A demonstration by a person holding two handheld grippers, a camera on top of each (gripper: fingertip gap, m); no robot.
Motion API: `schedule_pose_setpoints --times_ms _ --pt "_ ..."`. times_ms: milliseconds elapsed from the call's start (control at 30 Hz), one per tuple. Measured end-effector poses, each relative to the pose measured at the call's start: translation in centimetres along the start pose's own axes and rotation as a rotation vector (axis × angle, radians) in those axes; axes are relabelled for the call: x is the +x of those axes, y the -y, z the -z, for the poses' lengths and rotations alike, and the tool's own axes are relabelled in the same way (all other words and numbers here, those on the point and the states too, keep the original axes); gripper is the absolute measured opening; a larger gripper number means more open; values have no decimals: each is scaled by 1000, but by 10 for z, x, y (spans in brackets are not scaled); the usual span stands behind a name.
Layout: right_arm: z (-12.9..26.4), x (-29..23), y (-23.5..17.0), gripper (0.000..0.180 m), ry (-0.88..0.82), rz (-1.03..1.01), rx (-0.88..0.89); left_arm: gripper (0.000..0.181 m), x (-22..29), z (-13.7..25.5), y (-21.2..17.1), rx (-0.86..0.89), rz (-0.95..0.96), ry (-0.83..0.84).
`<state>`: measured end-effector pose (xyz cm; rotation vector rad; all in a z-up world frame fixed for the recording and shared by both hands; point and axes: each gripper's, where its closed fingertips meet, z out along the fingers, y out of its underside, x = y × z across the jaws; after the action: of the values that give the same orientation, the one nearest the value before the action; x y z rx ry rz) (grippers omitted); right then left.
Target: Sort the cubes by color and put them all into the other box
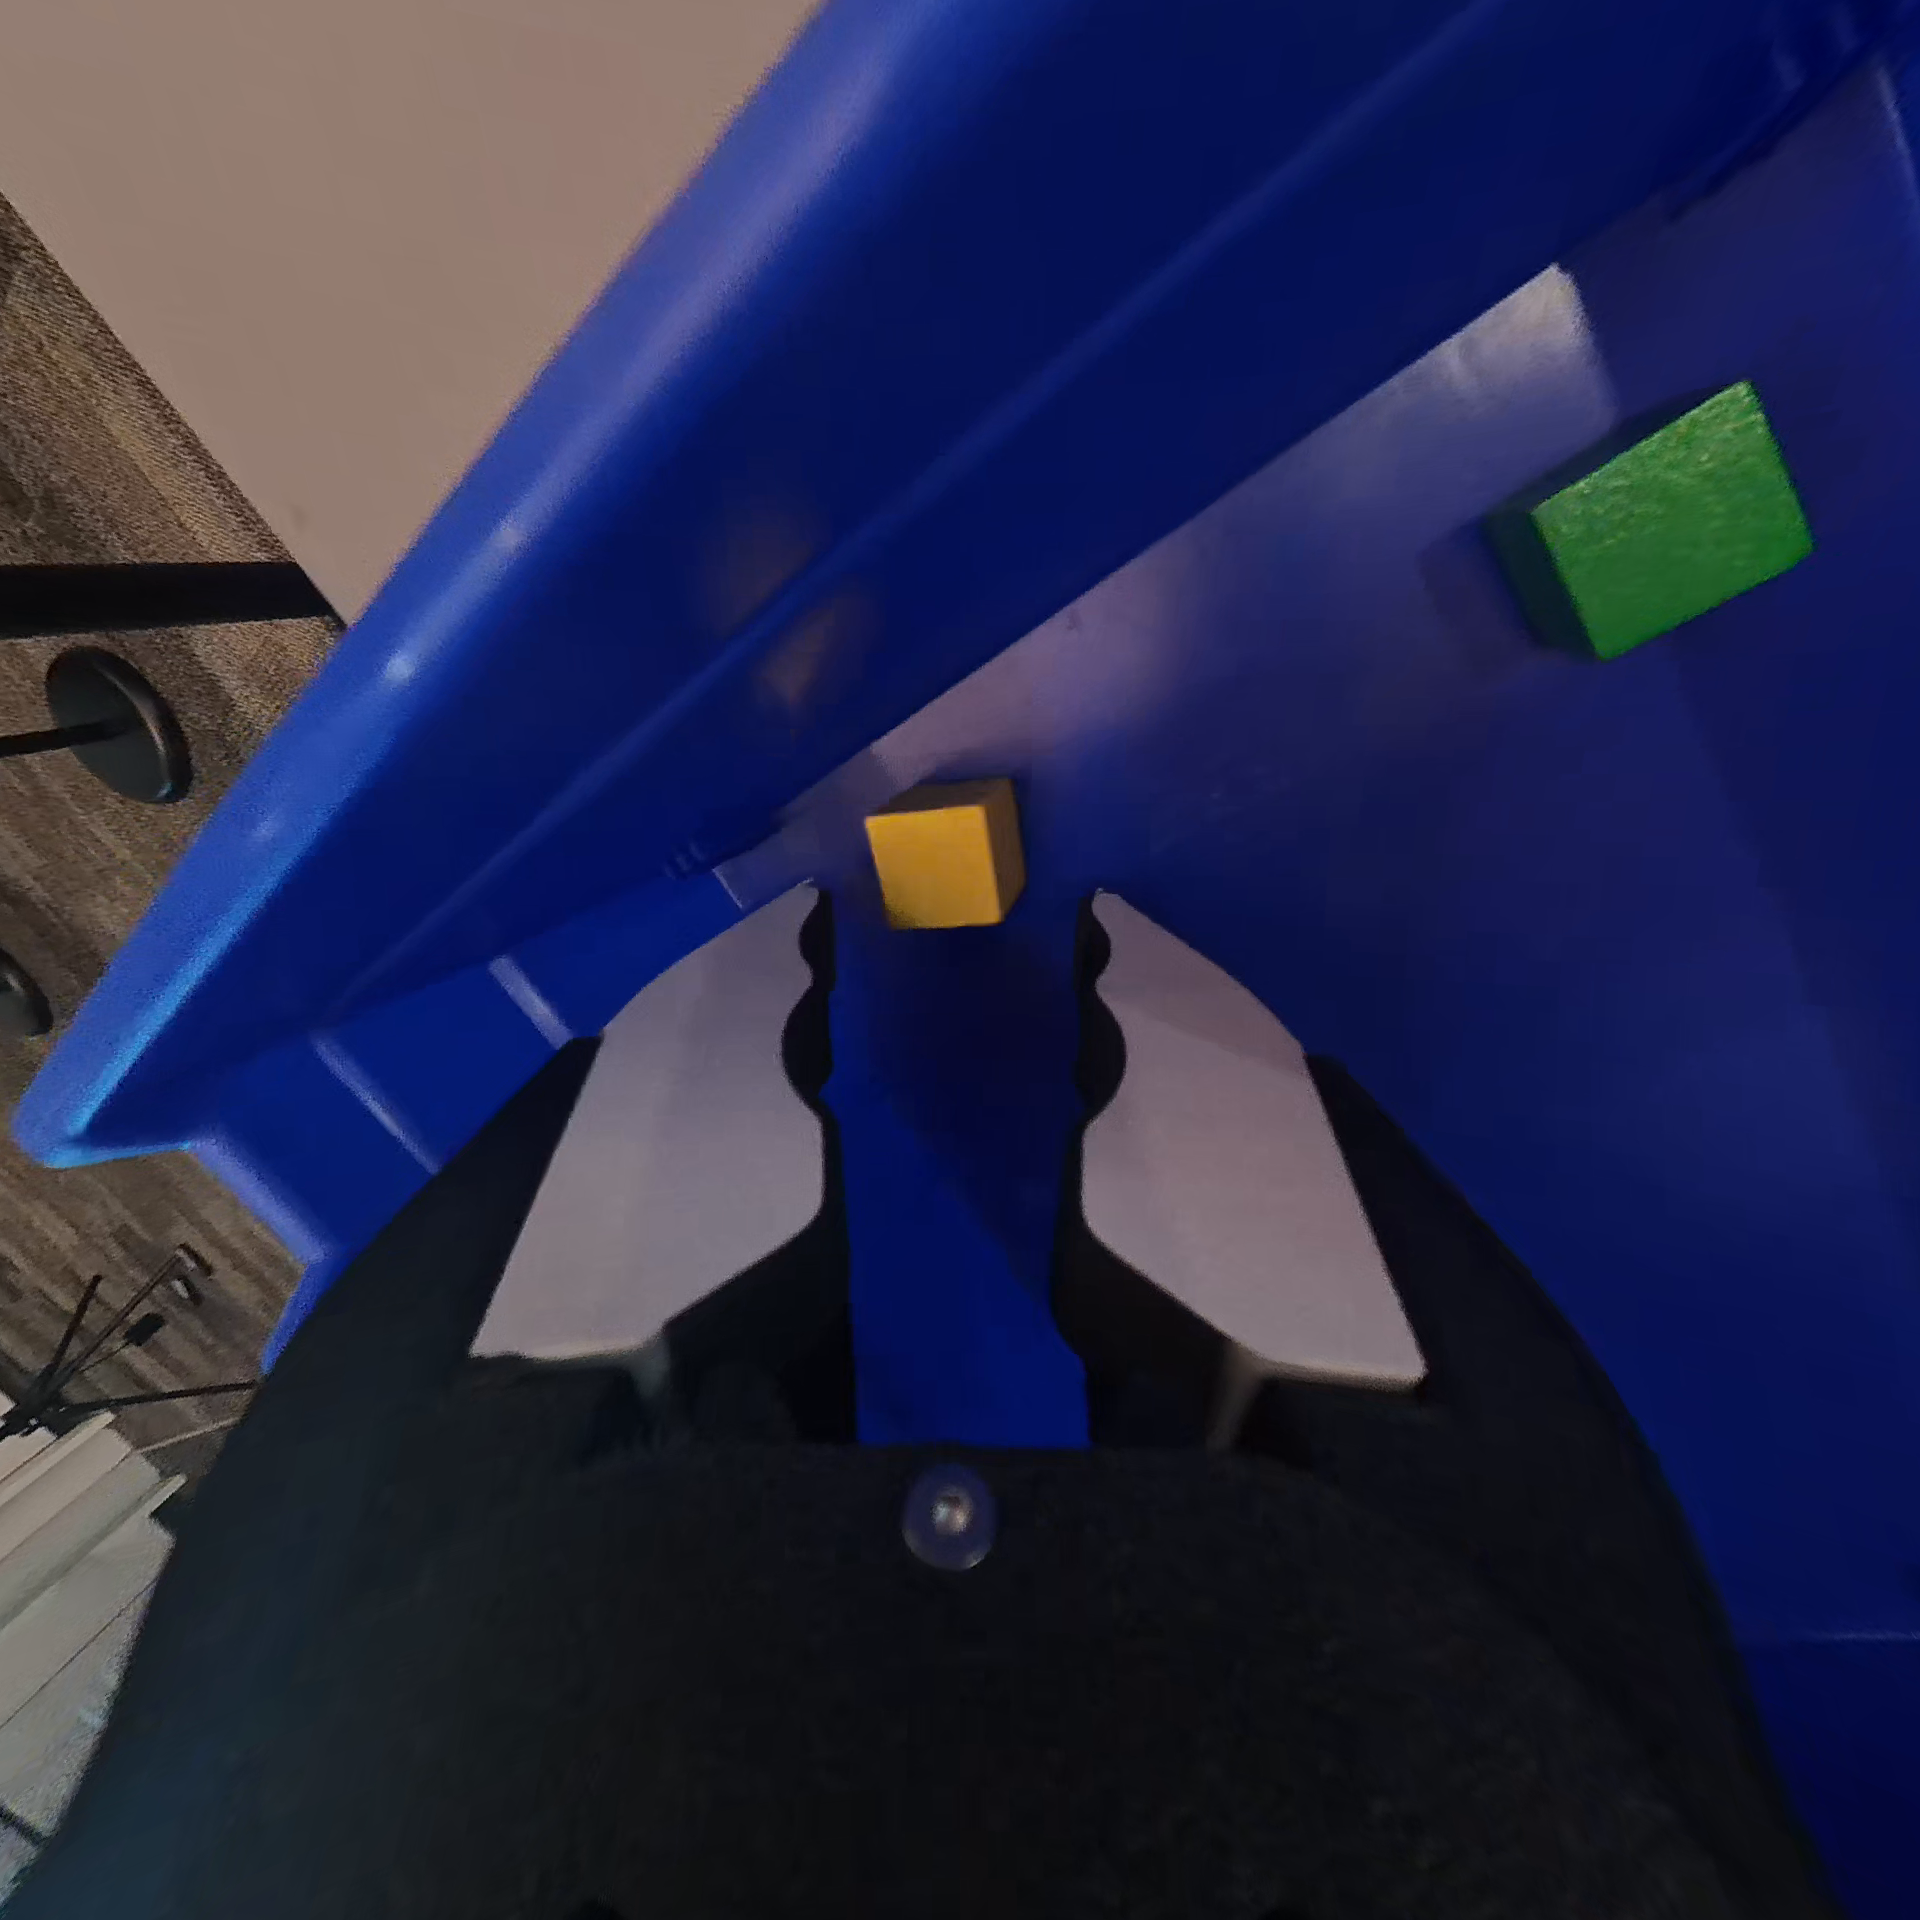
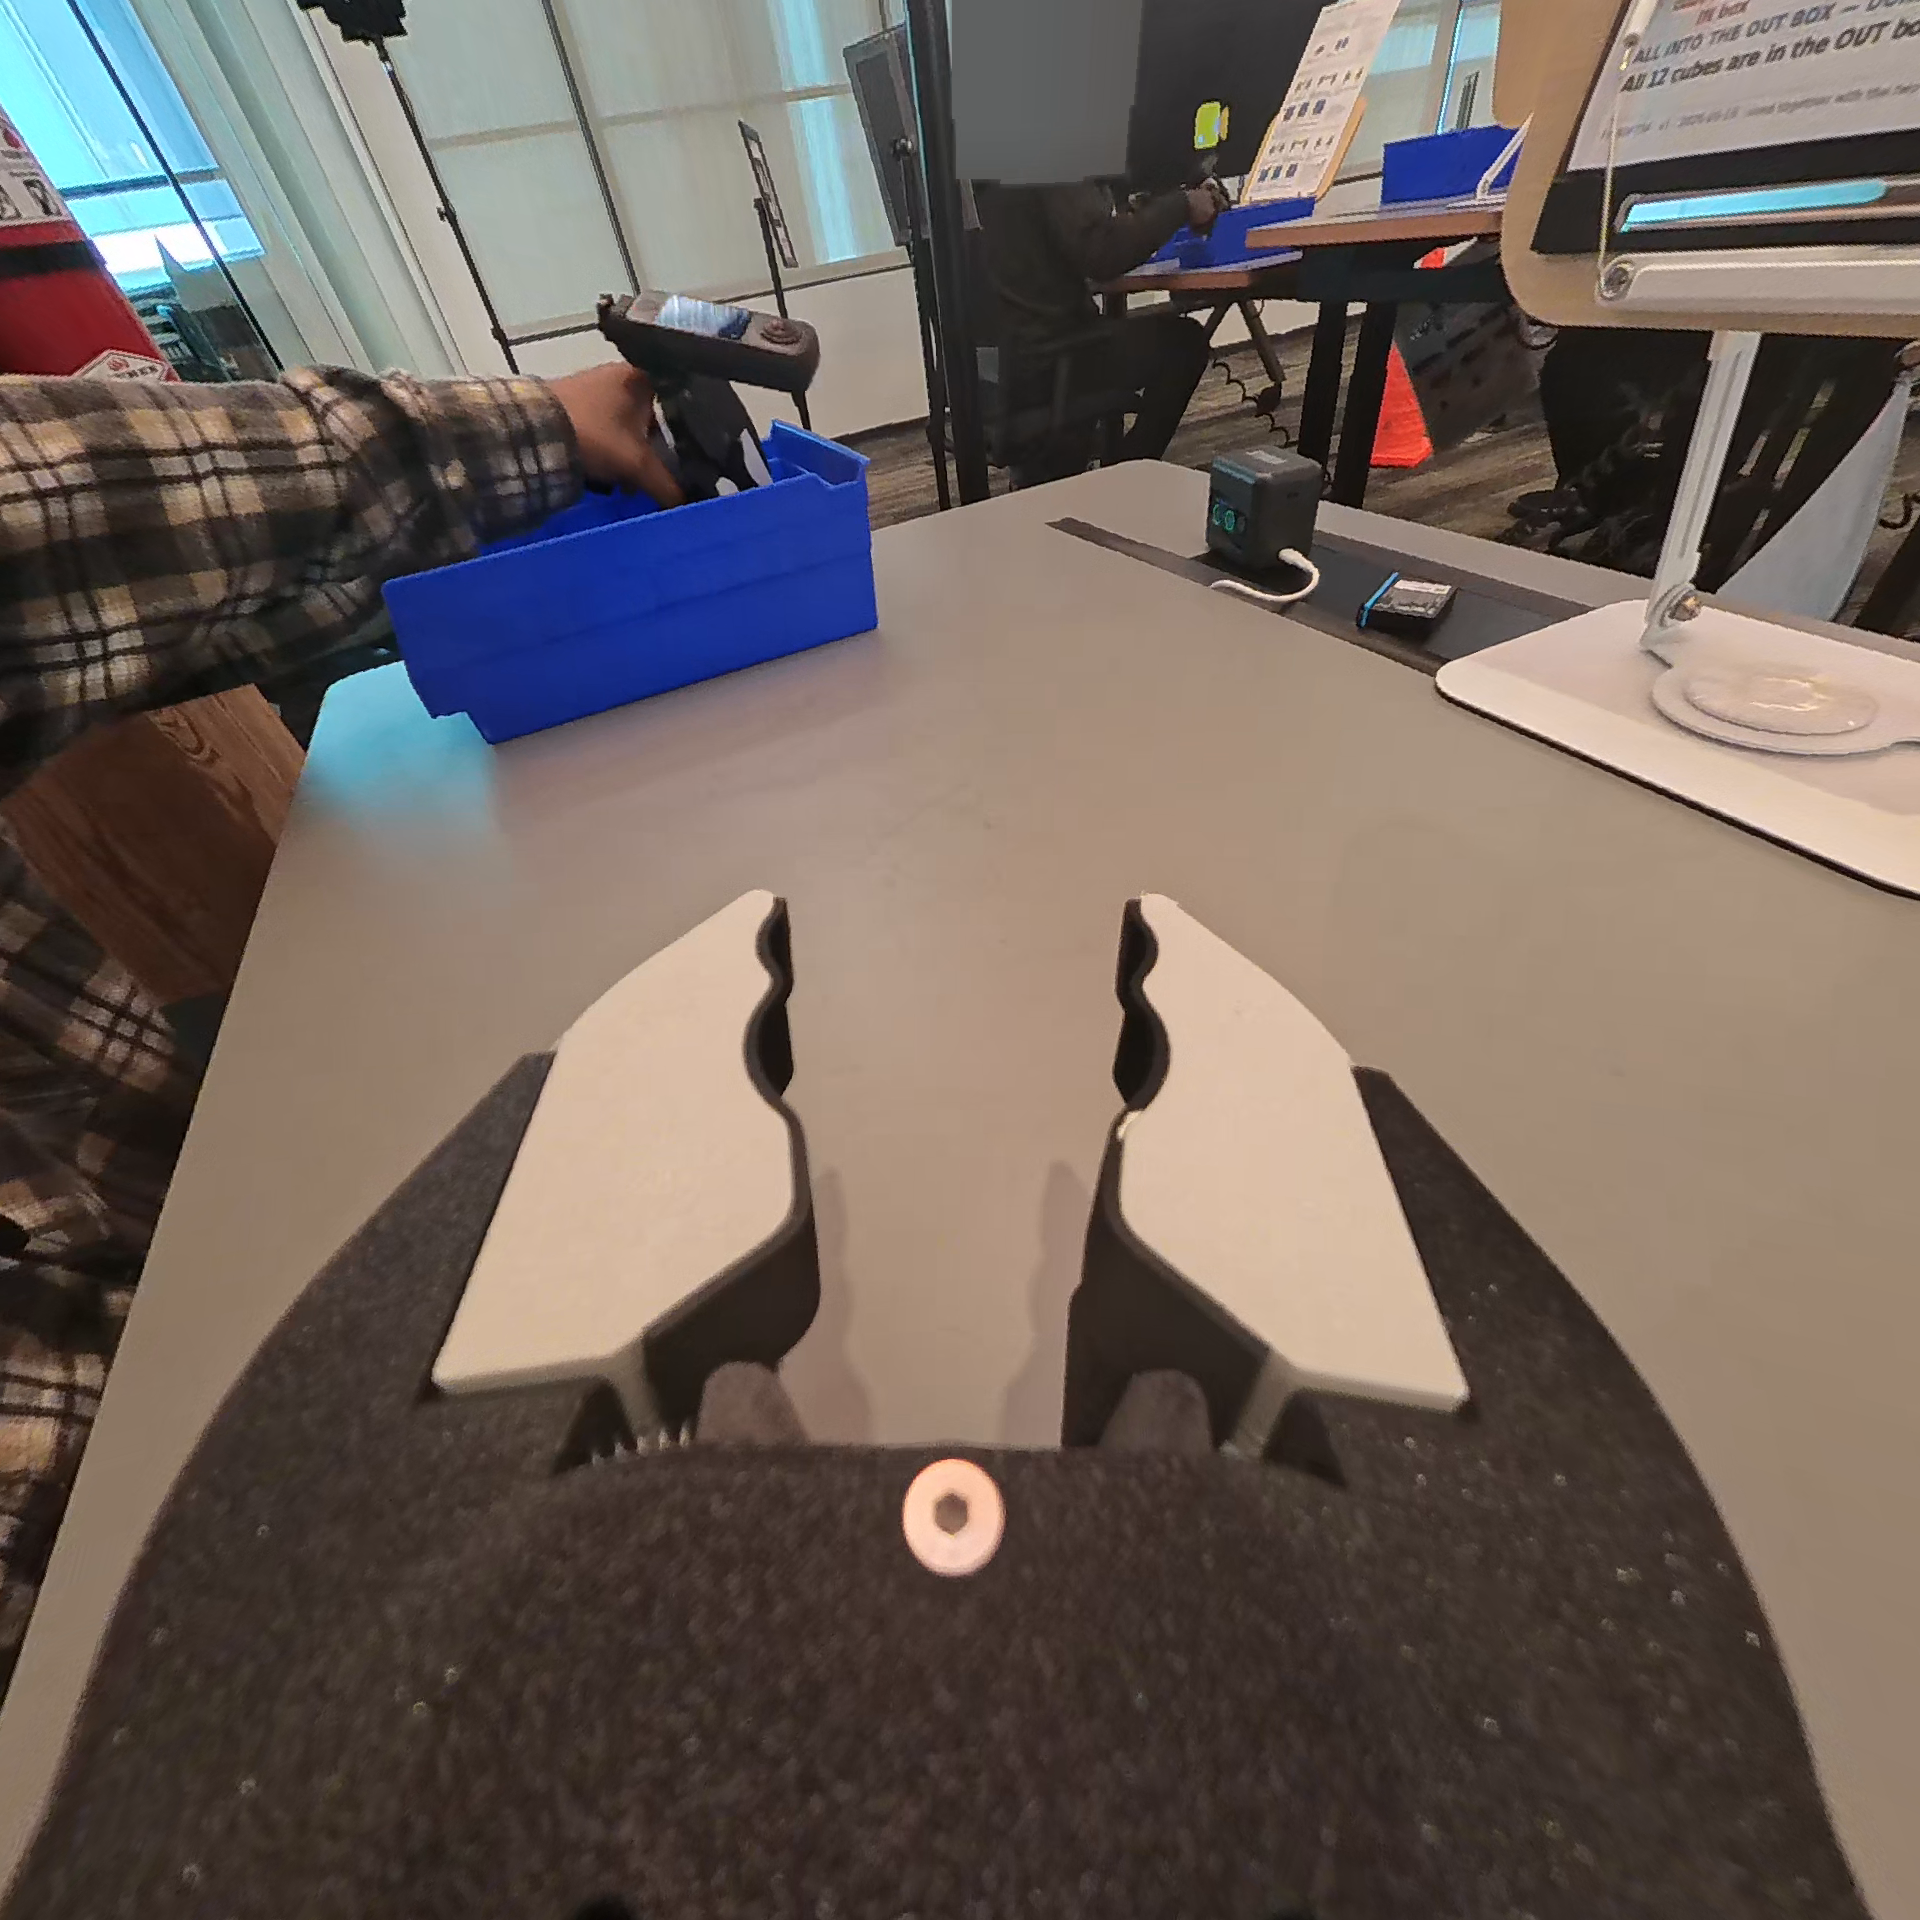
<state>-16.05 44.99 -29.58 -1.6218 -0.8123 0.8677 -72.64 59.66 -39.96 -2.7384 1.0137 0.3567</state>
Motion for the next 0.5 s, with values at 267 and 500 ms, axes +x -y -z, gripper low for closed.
schedule_pose_setpoints --times_ms 267,500 --pt "-1 0 -1 60 4 -6 -4 29 5 -3 6 -26 -4 -36" --pt "-1 -1 -1 59 5 0 -7 22 5 20 11 51 59 -36"
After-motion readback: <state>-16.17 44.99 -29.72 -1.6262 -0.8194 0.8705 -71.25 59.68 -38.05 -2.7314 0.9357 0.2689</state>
